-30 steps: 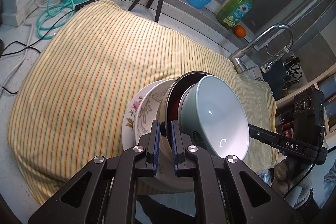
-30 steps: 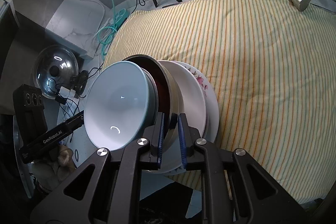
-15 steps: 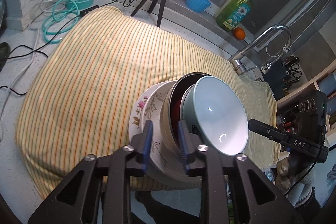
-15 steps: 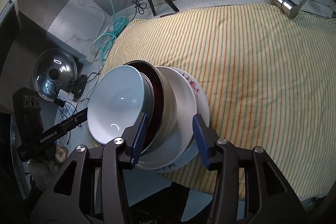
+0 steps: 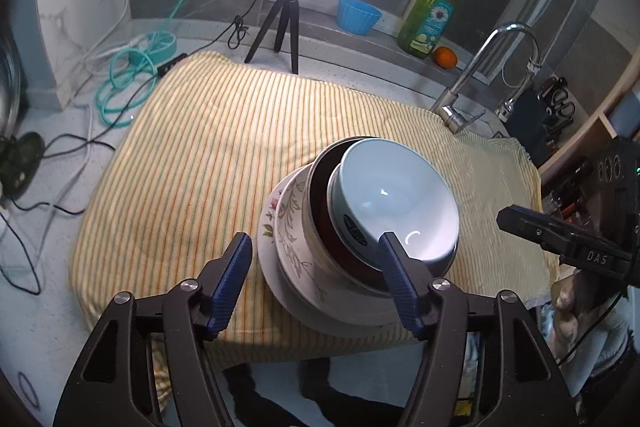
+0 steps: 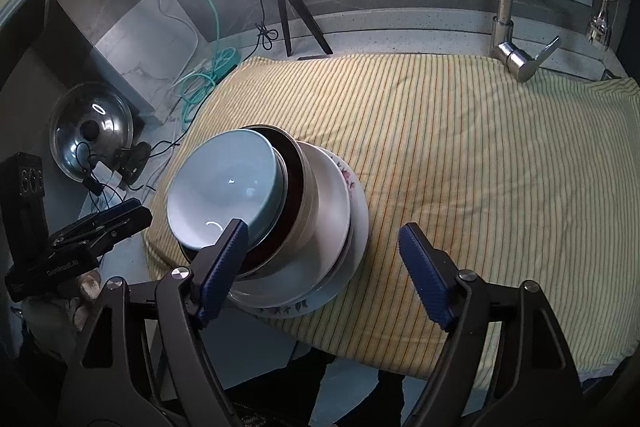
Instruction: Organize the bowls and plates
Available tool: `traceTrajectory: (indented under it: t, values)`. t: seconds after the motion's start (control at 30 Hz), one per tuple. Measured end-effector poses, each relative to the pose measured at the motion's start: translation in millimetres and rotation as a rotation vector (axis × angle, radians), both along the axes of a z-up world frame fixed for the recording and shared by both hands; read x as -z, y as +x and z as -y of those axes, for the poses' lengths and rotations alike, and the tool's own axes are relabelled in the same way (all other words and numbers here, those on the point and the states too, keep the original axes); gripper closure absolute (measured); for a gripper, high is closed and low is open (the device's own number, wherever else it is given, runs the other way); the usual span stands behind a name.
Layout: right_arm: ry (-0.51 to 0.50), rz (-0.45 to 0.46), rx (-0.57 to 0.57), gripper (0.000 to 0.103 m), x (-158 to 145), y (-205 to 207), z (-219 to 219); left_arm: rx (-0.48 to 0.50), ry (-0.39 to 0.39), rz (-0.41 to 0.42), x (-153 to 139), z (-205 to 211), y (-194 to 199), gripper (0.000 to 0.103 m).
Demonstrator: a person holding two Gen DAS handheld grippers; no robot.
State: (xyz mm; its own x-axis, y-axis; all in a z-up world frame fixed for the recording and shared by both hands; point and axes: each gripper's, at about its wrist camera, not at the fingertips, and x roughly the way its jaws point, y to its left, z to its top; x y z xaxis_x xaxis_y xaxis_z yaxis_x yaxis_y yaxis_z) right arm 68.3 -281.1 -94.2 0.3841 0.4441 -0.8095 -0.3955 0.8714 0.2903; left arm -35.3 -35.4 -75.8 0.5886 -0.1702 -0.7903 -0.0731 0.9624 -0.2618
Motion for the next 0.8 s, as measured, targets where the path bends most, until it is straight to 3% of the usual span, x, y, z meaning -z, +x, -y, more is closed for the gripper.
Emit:
traceTrajectory:
  t: [0.1, 0.37, 0.8]
  values:
    - [-0.021, 0.040, -0.003, 0.015, -7, -10, 0, 0.005, 0.030, 0.015, -6, 9, -6, 0.035]
    - [-0.052, 0.099, 0.008, 0.014, -17, -28, 0, 0.014, 0.129, 0.055, -19, 24, -13, 0.031]
    - [-0.043, 0.150, 0.042, 0.014, -29, -30, 7, -0.035, 0.160, 0.088, -29, 22, -13, 0.030]
